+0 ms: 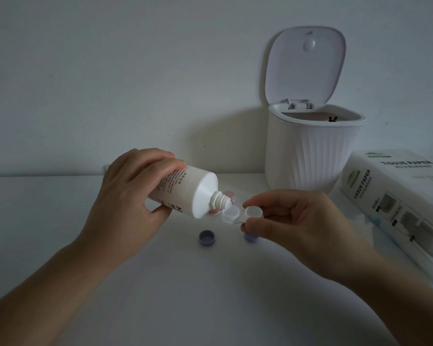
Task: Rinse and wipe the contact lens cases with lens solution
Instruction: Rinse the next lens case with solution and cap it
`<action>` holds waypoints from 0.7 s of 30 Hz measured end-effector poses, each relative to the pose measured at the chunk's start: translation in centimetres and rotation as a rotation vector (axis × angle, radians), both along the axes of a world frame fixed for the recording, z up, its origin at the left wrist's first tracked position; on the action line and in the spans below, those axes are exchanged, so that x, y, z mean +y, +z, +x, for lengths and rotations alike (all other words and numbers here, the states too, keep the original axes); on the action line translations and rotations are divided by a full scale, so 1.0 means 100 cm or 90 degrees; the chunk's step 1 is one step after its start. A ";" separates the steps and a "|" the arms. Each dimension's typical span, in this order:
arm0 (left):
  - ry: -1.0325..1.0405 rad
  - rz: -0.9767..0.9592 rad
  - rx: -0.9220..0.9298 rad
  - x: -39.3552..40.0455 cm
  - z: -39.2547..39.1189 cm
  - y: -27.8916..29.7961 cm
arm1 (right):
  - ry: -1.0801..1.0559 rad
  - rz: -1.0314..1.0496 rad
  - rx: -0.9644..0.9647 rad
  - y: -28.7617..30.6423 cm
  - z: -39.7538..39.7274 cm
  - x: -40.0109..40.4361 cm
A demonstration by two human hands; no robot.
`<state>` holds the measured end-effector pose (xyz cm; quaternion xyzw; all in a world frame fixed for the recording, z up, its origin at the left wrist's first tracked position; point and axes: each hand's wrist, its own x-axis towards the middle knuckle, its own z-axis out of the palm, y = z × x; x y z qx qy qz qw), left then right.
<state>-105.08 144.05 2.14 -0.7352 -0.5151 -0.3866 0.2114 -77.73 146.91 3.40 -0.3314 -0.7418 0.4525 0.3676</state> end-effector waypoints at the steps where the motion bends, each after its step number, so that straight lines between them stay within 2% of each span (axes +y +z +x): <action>1: 0.001 0.001 0.002 0.000 0.000 0.000 | -0.001 -0.001 0.000 -0.001 0.000 0.000; 21: 0.012 0.016 0.020 -0.001 0.002 0.002 | 0.003 0.004 -0.007 -0.003 -0.001 0.002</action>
